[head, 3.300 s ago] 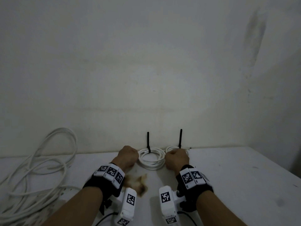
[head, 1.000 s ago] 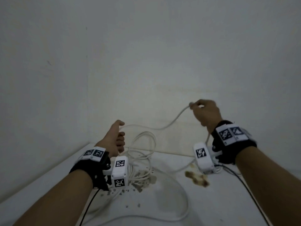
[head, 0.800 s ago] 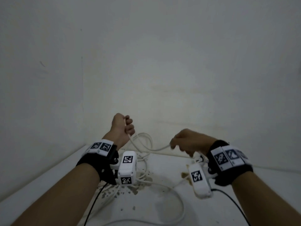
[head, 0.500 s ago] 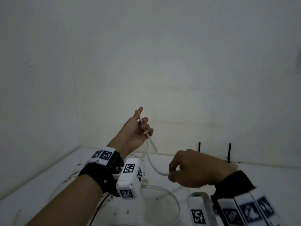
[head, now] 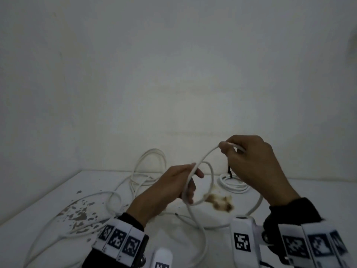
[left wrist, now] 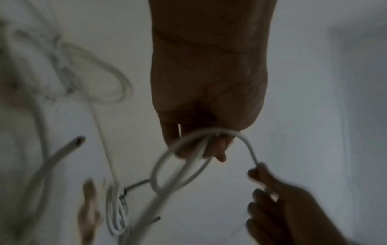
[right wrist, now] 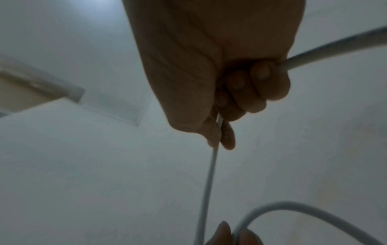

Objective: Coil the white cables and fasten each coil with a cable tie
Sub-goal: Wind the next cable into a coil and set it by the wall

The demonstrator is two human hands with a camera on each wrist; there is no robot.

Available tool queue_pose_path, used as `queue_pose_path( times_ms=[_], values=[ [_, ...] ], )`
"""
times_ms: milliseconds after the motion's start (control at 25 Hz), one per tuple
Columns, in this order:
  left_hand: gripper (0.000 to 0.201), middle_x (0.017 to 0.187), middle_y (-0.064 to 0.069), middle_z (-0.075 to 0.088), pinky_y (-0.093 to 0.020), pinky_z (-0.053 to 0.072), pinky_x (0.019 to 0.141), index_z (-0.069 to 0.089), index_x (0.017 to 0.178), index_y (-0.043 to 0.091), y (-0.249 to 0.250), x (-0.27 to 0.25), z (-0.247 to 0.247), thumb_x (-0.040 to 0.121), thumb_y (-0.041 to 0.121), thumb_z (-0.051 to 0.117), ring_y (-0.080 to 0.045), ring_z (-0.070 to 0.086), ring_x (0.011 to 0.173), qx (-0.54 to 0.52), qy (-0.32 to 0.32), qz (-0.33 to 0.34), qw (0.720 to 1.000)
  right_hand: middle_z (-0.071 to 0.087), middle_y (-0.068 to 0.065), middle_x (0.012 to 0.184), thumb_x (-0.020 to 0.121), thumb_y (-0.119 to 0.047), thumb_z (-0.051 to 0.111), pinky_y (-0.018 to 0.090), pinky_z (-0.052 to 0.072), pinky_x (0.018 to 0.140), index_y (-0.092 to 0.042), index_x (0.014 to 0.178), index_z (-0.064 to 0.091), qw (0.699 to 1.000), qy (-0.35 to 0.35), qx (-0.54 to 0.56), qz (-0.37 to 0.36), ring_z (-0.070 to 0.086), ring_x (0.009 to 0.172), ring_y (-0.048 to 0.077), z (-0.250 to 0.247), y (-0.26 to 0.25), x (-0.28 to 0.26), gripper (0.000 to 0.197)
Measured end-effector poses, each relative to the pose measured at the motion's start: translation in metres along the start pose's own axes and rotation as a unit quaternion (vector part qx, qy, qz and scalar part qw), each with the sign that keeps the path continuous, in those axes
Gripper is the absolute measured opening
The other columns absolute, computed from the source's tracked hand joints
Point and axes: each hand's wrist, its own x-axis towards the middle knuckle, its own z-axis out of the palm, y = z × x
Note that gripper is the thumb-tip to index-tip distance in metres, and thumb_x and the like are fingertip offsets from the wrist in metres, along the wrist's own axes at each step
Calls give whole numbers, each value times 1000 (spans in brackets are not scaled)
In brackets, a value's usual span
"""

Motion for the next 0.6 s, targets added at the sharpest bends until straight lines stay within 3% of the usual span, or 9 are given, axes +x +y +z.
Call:
queue_pose_path(
  times_ms=[80,120,240,320,400,480,600],
  values=[
    [42,52,4,25,-20,22,41,60,76,13,2,4,3,101,43,43,-8,22,40,-145,26,-31,989,62,-9,57,93,-32,63,28,43,60,-22,70,70,999,7,35,23,59,62,11,5,5,2,26],
    [43,53,6,21,-20,16,42,54,69,16,3,5,2,99,46,44,-7,17,41,-174,31,-37,984,65,-6,61,93,-32,63,28,45,63,-21,71,71,998,25,43,33,62,66,13,8,9,2,26],
    [46,54,6,19,-22,18,45,40,58,24,4,6,1,94,51,51,-9,14,44,-126,37,-44,990,68,0,66,94,-32,61,23,42,60,-18,72,69,991,100,57,67,62,67,12,13,19,6,28],
    [49,53,6,17,-23,21,46,33,56,26,3,5,-1,90,50,58,-11,14,45,-102,79,-46,991,68,-3,66,94,-34,61,20,41,59,-19,74,71,988,111,70,80,60,66,5,14,21,7,27],
    [52,50,7,17,-22,17,41,30,56,27,1,6,-9,82,53,66,-10,14,40,-153,130,-49,979,67,-5,64,93,-37,63,22,42,57,-21,74,71,989,99,75,79,60,64,4,20,22,6,27],
    [52,48,9,16,-23,8,42,33,55,26,-1,9,-21,78,60,67,-8,12,37,-228,163,-64,958,65,-4,62,91,-43,65,28,42,56,-23,73,70,993,78,68,64,62,63,14,30,22,3,27],
    [51,43,9,15,-23,9,42,32,55,24,-5,10,-32,85,52,62,-8,12,33,-277,176,-85,941,59,-6,56,90,-48,65,28,38,53,-26,74,70,994,77,50,62,59,59,17,43,21,2,28]
  ],
)
